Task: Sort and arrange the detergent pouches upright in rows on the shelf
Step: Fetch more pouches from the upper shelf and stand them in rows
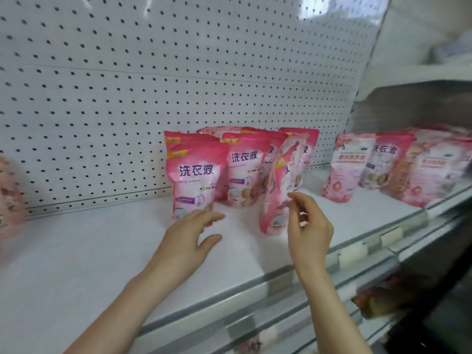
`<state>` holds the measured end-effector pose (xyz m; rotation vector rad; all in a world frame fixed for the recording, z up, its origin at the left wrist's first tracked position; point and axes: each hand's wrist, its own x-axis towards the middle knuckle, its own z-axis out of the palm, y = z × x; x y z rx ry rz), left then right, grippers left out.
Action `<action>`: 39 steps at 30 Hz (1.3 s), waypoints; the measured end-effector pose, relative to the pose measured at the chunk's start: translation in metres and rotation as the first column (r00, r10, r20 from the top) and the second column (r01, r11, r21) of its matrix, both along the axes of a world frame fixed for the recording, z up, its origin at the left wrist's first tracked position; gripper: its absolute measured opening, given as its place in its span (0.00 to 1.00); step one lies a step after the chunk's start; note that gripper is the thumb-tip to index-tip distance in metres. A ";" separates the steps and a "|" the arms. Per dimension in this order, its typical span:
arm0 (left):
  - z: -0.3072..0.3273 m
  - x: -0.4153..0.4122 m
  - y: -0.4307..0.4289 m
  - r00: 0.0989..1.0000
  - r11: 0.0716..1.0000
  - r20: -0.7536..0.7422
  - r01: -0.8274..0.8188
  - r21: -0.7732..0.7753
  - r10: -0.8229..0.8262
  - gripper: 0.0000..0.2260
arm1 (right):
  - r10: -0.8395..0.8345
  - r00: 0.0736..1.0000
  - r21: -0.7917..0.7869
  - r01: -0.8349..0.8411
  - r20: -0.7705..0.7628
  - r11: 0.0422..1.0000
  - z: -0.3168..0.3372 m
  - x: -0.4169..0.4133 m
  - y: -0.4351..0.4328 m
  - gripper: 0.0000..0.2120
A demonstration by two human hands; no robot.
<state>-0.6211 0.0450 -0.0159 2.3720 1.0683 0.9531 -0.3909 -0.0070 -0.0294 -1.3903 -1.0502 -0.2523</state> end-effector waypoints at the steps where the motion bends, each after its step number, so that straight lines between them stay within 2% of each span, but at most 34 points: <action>1: -0.001 0.018 0.001 1.000 1.000 0.001 0.015 -0.012 -0.015 0.18 | -0.005 1.000 -0.010 0.006 0.003 1.000 0.001 0.016 0.001 0.10; 6: -0.006 0.111 0.011 0.998 0.997 0.056 -0.034 -0.073 0.038 0.33 | 0.058 0.996 -0.245 -0.040 0.066 0.969 0.008 0.099 0.019 0.15; 8: -0.003 0.146 0.013 0.989 0.990 0.113 -0.078 -0.115 0.091 0.37 | 0.111 0.990 -0.321 -0.077 0.087 0.944 0.014 0.132 0.030 0.16; 10: -0.001 0.175 0.016 0.967 0.971 0.166 -0.164 -0.173 0.193 0.36 | 0.172 0.982 -0.365 -0.131 0.082 0.922 0.021 0.159 0.047 0.17; 13: -0.003 0.191 0.020 0.919 0.930 0.201 -0.298 -0.213 0.340 0.29 | 0.283 0.959 -0.414 -0.256 0.002 0.873 0.035 0.178 0.079 0.22; 16: -0.006 0.187 0.020 0.875 0.891 0.211 -0.386 -0.240 0.436 0.23 | 0.436 0.882 -0.452 -0.468 -0.181 0.759 0.042 0.176 0.109 0.27; 18: -0.008 0.179 0.016 0.848 0.876 0.239 -0.423 -0.233 0.473 0.21 | 0.490 0.821 -0.439 -0.570 -0.292 0.694 0.038 0.171 0.124 0.22; 19: -0.008 0.173 0.013 0.835 0.870 0.254 -0.441 -0.222 0.488 0.19 | 0.493 0.810 -0.420 -0.586 -0.316 0.693 0.035 0.170 0.129 0.18; 22: -0.007 0.155 0.008 0.787 0.842 0.299 -0.503 -0.197 0.540 0.18 | 0.441 0.844 -0.386 -0.533 -0.306 0.753 0.027 0.171 0.135 0.13; 27: -0.006 0.134 0.015 0.734 0.798 0.313 -0.553 -0.238 0.603 0.19 | 0.362 0.891 -0.370 -0.445 -0.274 0.815 0.020 0.180 0.128 0.17; 30: -0.006 0.143 0.018 0.755 0.811 0.296 -0.536 -0.236 0.585 0.21 | 0.387 0.880 -0.390 -0.470 -0.274 0.792 0.020 0.181 0.129 0.13; 33: -0.006 0.160 0.024 0.794 0.849 0.303 -0.482 -0.214 0.527 0.22 | 0.388 0.892 -0.436 -0.451 -0.231 0.778 0.024 0.185 0.125 0.16; 35: -0.003 0.172 0.026 0.812 0.871 0.318 -0.439 -0.219 0.489 0.23 | 0.381 0.903 -0.475 -0.428 -0.196 0.769 0.029 0.188 0.113 0.10; 37: -0.002 0.180 0.029 0.823 0.874 0.302 -0.421 -0.244 0.481 0.26 | 0.334 0.928 -0.481 -0.370 -0.162 0.795 0.032 0.195 0.095 0.03; 39: -0.007 0.181 0.032 0.852 0.867 0.204 -0.430 -0.252 0.482 0.28 | 0.269 0.960 -0.479 -0.274 -0.082 0.834 0.031 0.205 0.074 0.03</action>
